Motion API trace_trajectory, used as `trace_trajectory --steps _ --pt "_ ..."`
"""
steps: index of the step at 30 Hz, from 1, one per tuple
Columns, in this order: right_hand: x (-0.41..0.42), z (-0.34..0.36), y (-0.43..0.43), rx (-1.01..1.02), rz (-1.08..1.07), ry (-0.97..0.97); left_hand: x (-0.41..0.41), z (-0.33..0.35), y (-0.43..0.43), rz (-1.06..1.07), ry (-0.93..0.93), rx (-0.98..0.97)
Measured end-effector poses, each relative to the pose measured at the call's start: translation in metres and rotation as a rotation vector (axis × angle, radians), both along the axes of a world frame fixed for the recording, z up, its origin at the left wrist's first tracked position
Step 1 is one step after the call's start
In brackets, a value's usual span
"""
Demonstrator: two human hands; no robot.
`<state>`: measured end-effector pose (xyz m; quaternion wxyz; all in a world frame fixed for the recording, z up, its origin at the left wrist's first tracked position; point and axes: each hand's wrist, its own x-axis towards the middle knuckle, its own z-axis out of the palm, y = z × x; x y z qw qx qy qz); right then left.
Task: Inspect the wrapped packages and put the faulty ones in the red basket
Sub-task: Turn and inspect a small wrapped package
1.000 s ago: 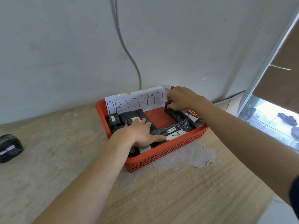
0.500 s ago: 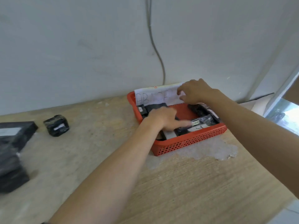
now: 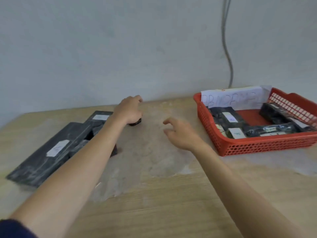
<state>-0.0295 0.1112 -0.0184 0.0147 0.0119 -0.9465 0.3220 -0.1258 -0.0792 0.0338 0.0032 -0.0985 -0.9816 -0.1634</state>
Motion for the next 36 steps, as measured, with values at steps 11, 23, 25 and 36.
trace_trajectory --steps 11,23,25,36 --pt "-0.026 -0.056 -0.029 0.414 -0.071 -0.088 0.001 -0.034 -0.003 -0.045 0.035 0.112" --pt "0.005 -0.037 -0.043 -0.530 0.078 0.229 0.106 -0.089 -0.030 -0.018 0.059 1.002" --pt "0.006 -0.034 -0.049 -0.661 0.110 0.173 0.106 -0.093 -0.028 -0.029 0.143 0.982" --pt "-0.005 -0.041 -0.044 -0.859 0.090 0.130 0.096 -0.101 -0.035 -0.101 0.025 1.035"
